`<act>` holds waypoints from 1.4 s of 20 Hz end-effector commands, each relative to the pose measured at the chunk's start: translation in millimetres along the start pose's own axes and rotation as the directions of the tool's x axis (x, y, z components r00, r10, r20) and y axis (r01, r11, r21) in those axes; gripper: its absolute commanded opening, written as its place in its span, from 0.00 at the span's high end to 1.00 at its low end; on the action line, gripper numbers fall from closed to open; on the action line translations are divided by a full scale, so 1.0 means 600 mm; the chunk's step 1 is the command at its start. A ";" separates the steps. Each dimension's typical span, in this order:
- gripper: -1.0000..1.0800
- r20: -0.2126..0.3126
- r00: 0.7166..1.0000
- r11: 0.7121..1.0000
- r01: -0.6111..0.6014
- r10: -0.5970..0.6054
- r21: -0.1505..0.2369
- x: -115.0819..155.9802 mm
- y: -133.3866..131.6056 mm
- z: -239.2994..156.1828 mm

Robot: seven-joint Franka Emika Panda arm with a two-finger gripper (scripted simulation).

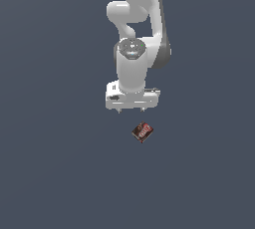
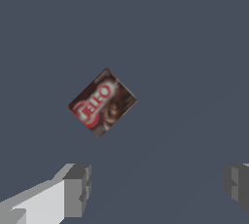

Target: Pick up the object and move it to a goal position.

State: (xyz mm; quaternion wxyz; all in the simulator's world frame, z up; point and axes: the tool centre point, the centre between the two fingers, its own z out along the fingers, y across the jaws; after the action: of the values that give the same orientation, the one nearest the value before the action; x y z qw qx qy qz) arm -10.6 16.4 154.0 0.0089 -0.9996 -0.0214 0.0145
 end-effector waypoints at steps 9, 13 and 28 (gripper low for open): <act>0.04 -0.020 0.999 0.999 0.048 -0.048 -0.012 0.015 -0.031 -0.004; 0.04 -0.021 0.998 0.998 0.055 -0.055 -0.013 0.016 -0.033 -0.005; 0.04 -0.022 0.993 0.994 -0.113 0.113 -0.004 0.027 -0.045 0.024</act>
State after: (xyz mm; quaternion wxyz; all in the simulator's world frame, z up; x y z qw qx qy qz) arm 3.2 42.6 142.9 0.0056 -0.9997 0.0213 0.0040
